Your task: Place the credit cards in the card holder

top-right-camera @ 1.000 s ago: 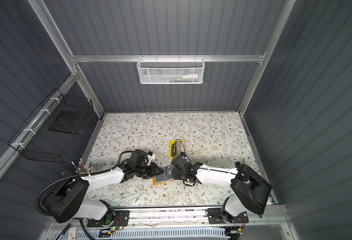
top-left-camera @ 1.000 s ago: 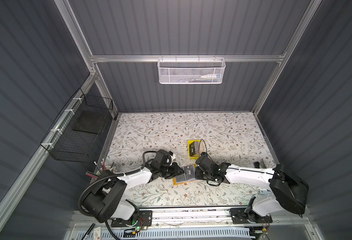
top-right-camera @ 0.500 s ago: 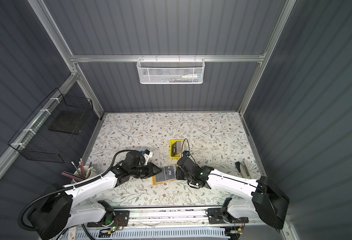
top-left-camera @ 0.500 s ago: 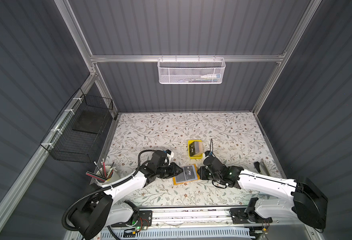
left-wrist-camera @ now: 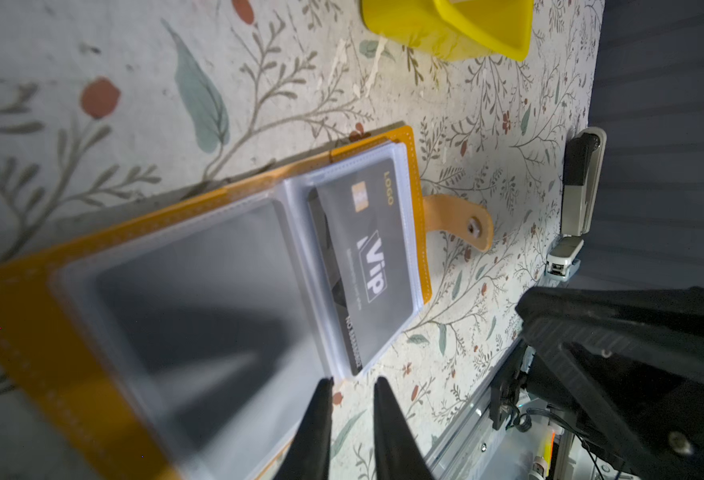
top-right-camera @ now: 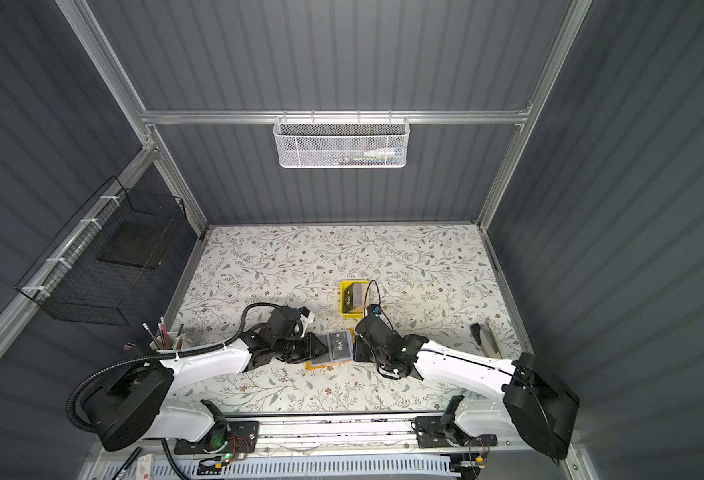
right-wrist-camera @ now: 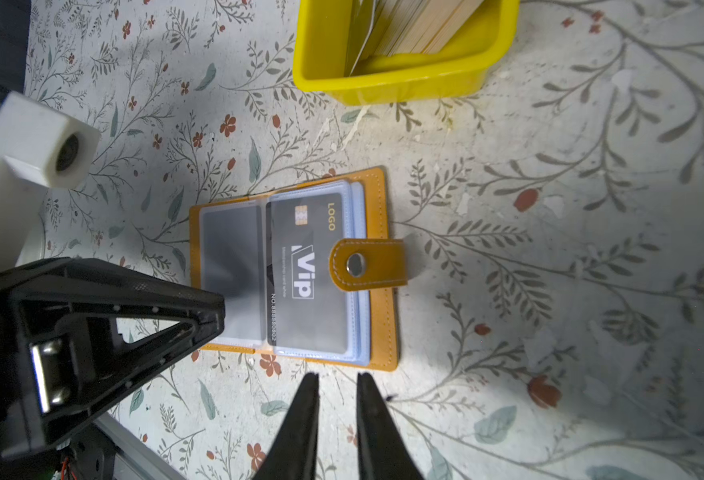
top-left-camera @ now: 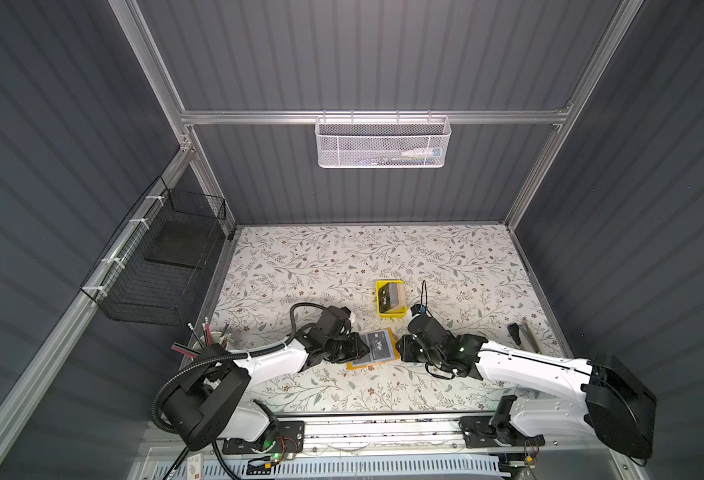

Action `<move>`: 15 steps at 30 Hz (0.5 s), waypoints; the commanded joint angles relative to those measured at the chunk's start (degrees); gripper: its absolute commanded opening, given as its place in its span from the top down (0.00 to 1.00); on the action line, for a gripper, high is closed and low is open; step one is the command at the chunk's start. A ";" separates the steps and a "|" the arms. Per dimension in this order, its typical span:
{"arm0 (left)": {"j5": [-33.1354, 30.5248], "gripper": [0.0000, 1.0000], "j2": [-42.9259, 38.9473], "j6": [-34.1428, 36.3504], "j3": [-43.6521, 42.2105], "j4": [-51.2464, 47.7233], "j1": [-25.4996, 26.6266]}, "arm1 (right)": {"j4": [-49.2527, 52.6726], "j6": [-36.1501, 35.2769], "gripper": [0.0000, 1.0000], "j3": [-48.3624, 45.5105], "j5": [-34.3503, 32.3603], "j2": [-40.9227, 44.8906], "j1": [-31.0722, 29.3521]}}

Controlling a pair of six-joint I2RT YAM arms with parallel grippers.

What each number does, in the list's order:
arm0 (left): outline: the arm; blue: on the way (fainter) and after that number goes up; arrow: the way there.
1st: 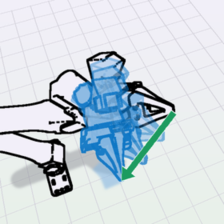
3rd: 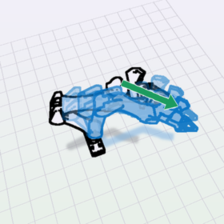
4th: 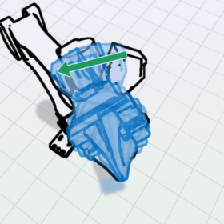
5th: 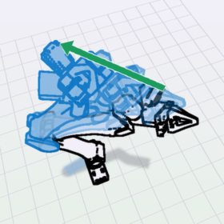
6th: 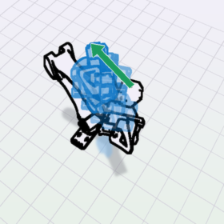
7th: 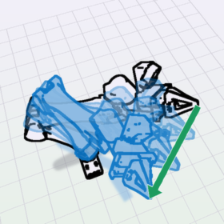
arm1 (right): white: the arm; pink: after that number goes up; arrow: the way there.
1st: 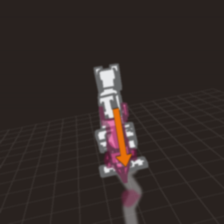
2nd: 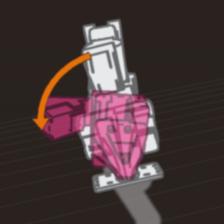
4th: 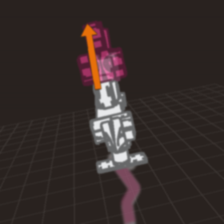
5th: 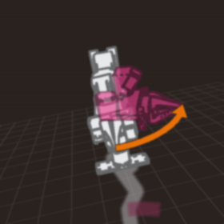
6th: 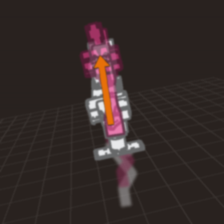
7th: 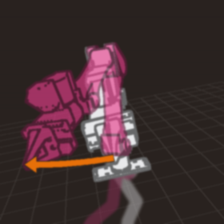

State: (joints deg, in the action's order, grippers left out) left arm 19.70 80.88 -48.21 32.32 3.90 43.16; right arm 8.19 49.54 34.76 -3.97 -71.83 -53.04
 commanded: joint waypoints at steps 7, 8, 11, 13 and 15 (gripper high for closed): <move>-4.18 0.79 4.21 -0.05 3.60 0.86 1.05 | -1.29 -0.60 0.79 -1.50 -0.26 -1.74 -0.14; -4.33 0.79 4.65 0.23 4.00 0.85 1.12 | -1.59 -0.51 0.79 -1.44 -0.36 -2.12 -0.14; -5.87 0.80 5.32 1.18 5.45 -1.50 1.22 | -3.56 0.00 0.79 -1.58 -0.78 -3.22 -0.18; -6.07 0.80 5.36 2.65 6.31 -2.57 1.23 | -4.10 -0.69 0.78 -0.89 -0.40 -3.89 -0.16; -5.83 0.79 5.90 3.93 7.77 -4.67 1.21 | -4.01 -0.64 0.78 -0.08 -0.43 -4.76 -0.14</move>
State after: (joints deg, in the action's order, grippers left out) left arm 14.94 86.08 -47.09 37.47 2.35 43.97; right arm 5.19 49.43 33.87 -4.08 -75.61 -53.04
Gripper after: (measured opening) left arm 0.205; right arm 0.223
